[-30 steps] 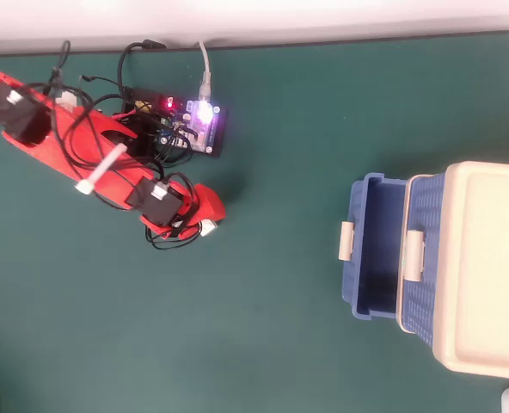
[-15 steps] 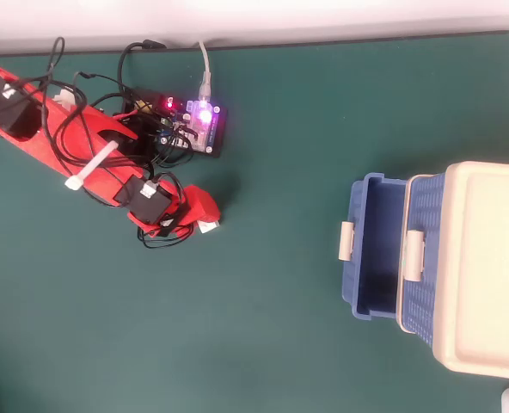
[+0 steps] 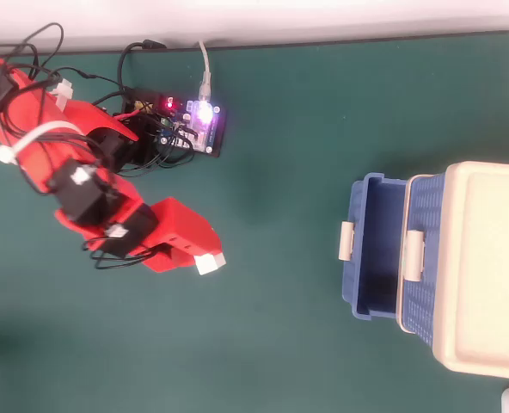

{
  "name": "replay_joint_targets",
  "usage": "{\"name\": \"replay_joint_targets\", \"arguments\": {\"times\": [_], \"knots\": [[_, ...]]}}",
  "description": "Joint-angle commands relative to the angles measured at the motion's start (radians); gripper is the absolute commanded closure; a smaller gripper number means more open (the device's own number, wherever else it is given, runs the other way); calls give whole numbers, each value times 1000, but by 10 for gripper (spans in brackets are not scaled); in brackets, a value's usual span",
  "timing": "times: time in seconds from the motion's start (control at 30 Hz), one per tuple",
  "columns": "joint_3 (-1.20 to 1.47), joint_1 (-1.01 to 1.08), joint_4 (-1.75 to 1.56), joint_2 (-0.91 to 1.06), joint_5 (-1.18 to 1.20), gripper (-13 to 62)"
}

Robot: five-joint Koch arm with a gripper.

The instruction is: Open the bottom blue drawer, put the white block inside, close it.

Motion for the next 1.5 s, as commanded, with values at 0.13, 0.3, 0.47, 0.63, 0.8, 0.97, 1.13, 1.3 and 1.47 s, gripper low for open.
{"name": "replay_joint_targets", "arguments": {"times": [0.13,0.3,0.47,0.63,0.8,0.97,1.13,1.3,1.47], "knots": [[-637,-253,38,-345,546,576],[-1094,-291,61,-652,660,574],[-1270,-353,66,-821,663,573],[-1293,-356,54,-865,664,570],[-1299,-371,-28,-897,683,239],[-1301,-388,-143,-913,709,160],[-1298,-383,-109,-899,707,157],[-1285,-382,155,-796,699,158],[-1292,-377,471,-781,663,158]]}}
